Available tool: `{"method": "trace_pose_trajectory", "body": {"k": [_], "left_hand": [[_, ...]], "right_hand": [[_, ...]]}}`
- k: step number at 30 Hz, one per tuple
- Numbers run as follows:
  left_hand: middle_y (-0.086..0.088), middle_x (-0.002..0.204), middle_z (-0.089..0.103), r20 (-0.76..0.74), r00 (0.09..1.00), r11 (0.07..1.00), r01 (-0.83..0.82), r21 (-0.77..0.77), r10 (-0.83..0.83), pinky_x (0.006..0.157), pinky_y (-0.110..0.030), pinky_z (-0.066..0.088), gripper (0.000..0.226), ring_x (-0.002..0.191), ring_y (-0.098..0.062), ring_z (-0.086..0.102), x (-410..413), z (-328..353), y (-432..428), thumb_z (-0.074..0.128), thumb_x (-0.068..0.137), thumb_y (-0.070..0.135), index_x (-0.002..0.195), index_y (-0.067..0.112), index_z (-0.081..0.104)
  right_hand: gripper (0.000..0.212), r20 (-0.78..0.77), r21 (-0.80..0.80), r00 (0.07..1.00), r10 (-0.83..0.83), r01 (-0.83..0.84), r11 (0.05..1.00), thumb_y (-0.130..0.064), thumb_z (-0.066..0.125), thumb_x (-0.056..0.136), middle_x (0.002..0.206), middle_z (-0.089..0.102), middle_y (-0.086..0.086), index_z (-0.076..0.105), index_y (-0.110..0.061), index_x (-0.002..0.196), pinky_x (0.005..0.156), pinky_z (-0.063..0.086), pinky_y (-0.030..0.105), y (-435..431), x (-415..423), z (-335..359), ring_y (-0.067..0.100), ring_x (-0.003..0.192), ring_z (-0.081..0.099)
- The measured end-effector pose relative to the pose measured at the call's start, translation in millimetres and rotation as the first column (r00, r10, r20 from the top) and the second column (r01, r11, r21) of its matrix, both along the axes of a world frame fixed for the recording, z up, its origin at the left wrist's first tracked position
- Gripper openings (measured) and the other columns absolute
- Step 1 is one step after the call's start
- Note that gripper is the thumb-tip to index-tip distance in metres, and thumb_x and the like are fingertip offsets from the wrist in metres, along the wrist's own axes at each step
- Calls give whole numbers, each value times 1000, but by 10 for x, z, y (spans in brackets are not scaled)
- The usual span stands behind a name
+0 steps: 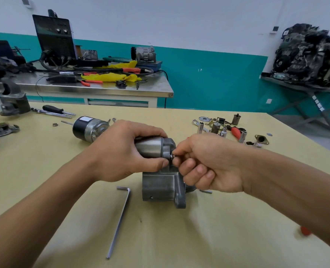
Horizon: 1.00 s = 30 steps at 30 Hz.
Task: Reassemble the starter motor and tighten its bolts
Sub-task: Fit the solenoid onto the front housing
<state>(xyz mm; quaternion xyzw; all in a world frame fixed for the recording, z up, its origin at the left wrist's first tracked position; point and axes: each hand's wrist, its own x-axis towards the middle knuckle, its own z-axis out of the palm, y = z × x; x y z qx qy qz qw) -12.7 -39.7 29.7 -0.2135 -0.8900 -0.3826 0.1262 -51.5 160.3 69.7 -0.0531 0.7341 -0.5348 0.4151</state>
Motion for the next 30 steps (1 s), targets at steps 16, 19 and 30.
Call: {"method": "trace_pose_trajectory", "body": {"k": [16,19,30], "left_hand": [[11,91,71,-116,991,996,-73,-48,67,67,-39,57,29,84,-16,66,-25,-48,45,80,78,35,105,34,70],[10,93,71,-113,992,996,-66,-54,60,68,-42,57,30,86,-17,67,-25,-51,47,75,77,42,106,35,70],[11,93,71,-90,993,996,-76,-48,71,69,-40,59,28,87,-14,67,-39,-60,45,80,80,37,106,34,71]], "right_hand": [[29,-351,72,932,90,-69,995,-27,53,103,56,61,1,64,-7,85,34,27,16,95,-11,-81,6,40,40],[40,-433,115,898,79,-32,993,-33,46,106,48,52,-2,62,-11,77,34,27,18,44,24,-122,6,36,38],[37,-515,217,837,184,-81,973,-34,49,104,51,58,-2,66,-10,81,36,30,18,77,-58,-111,8,39,42]]}}
